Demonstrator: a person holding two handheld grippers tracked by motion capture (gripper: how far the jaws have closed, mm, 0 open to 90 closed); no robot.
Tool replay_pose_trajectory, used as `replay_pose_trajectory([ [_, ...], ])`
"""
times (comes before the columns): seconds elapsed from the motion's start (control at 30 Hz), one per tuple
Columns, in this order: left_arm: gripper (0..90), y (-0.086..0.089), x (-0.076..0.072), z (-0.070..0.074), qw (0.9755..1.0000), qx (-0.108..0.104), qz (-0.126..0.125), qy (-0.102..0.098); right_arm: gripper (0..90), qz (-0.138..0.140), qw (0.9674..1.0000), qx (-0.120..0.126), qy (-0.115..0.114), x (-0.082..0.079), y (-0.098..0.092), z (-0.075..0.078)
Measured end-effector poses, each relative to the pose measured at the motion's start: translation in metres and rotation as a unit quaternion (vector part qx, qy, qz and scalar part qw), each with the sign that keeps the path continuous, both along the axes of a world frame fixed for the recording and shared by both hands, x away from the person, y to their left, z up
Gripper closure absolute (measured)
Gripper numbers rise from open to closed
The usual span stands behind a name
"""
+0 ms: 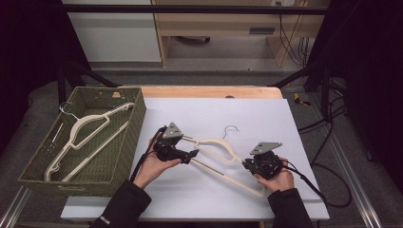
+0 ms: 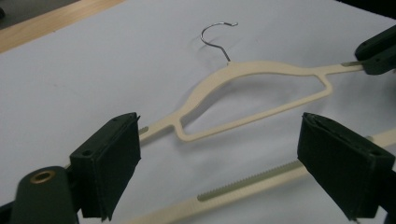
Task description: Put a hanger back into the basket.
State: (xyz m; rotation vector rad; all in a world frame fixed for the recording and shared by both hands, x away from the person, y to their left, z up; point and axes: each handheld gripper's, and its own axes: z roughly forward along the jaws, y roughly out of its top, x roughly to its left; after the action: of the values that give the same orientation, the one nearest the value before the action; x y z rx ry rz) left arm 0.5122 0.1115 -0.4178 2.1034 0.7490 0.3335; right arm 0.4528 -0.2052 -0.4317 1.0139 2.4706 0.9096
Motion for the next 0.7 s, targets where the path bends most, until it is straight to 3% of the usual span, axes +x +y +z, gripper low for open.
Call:
replay_pose_trajectory([
  [0.27, 19.8, -0.034, 0.032, -0.013, 0.9991, 0.034, -0.017, 0.02, 80.4, 0.002, 1.0, -0.006, -0.008, -0.006, 0.001, 0.01],
  [0.37, 22.6, -0.041, 0.037, -0.016, 0.9988, 0.039, -0.022, 0.022, 80.4, -0.001, 0.9999, -0.008, -0.012, -0.008, 0.002, 0.013],
  [0.43, 23.8, -0.052, 0.043, -0.02, 0.9976, 0.057, -0.031, 0.022, 80.3, 0.003, 0.9998, -0.011, -0.013, -0.009, 0.001, 0.015],
  [0.7, 33.8, -0.068, 0.053, -0.033, 0.9948, 0.088, -0.048, 0.02, 80.4, 0.005, 0.9996, -0.015, -0.021, -0.013, 0.003, 0.02],
])
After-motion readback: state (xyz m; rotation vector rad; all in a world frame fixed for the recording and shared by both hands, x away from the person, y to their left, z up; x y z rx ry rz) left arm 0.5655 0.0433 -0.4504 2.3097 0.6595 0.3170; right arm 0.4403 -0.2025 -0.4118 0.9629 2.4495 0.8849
